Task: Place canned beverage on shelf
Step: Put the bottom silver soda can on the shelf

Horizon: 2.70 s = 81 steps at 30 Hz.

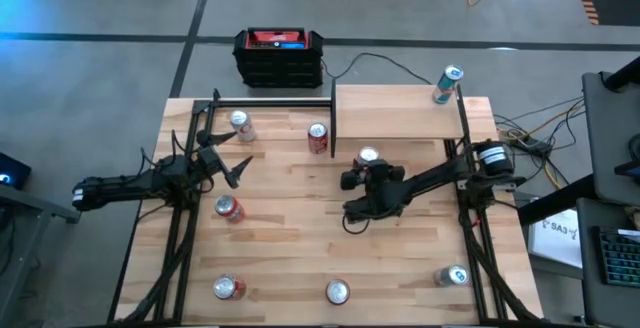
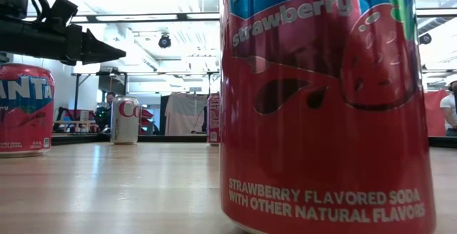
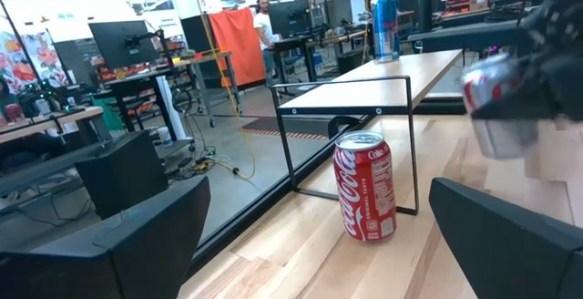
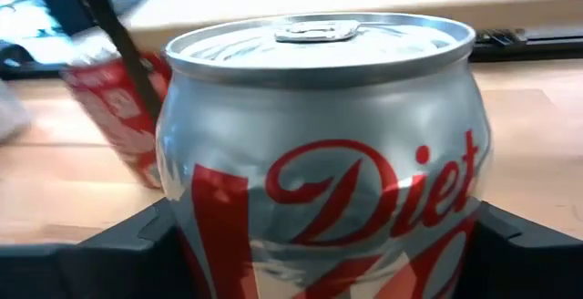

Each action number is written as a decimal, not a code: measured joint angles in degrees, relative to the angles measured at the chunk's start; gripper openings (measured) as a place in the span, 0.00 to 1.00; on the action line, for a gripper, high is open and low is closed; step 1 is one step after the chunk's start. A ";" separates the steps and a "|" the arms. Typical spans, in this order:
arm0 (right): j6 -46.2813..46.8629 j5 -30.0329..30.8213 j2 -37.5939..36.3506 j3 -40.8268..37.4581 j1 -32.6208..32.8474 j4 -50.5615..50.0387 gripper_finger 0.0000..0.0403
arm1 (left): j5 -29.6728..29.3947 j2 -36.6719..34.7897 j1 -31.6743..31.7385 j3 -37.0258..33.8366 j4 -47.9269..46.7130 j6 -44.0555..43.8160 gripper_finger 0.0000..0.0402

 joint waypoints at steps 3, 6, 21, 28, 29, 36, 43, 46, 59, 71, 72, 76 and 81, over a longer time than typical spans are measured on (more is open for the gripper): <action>-0.45 0.11 -3.49 0.02 0.95 -2.01 0.71 | 0.01 -0.02 0.02 0.00 0.00 -0.02 0.99; -0.48 0.08 -6.34 0.02 1.36 -4.04 0.71 | 0.00 -0.02 0.02 0.00 0.03 0.00 0.99; -6.00 4.14 -18.46 1.33 2.02 -14.84 0.71 | -0.02 0.04 0.02 0.02 0.03 0.00 0.99; -10.90 12.12 -21.16 0.93 0.01 -17.42 0.78 | -0.02 0.07 0.02 0.00 0.03 -0.02 0.99; -11.07 12.44 -21.16 0.81 -0.91 -17.73 0.78 | -0.02 0.07 0.02 0.02 0.03 -0.02 0.99; -6.71 12.58 -19.33 -0.84 -10.46 -17.57 0.75 | -0.02 0.09 0.02 0.00 0.05 -0.02 0.99; -6.58 12.94 -16.89 -0.85 -19.75 -17.03 0.77 | -0.02 0.09 0.02 0.00 0.03 -0.02 0.99; -6.99 12.93 -16.59 -0.85 -22.66 -17.00 0.77 | -0.02 0.09 0.02 0.00 0.01 -0.02 0.99; -14.92 12.46 -17.12 -0.85 -26.94 -14.16 0.75 | 0.01 0.09 -0.01 0.02 0.01 -0.02 0.99; -25.75 4.21 -18.23 -0.85 -29.96 -4.52 0.75 | -0.02 0.09 -0.01 0.01 0.01 -0.02 0.99; -26.48 3.60 -18.24 -0.83 -30.53 -3.43 0.75 | 0.01 0.09 0.02 0.01 0.02 -0.01 0.99; -29.03 2.17 -18.32 -0.79 -32.62 -0.26 0.75 | -0.02 0.09 0.02 0.02 0.03 -0.02 0.99; -32.48 -1.15 -18.42 -0.65 -35.38 3.41 0.75 | -0.01 0.09 0.01 0.00 0.01 -0.02 0.99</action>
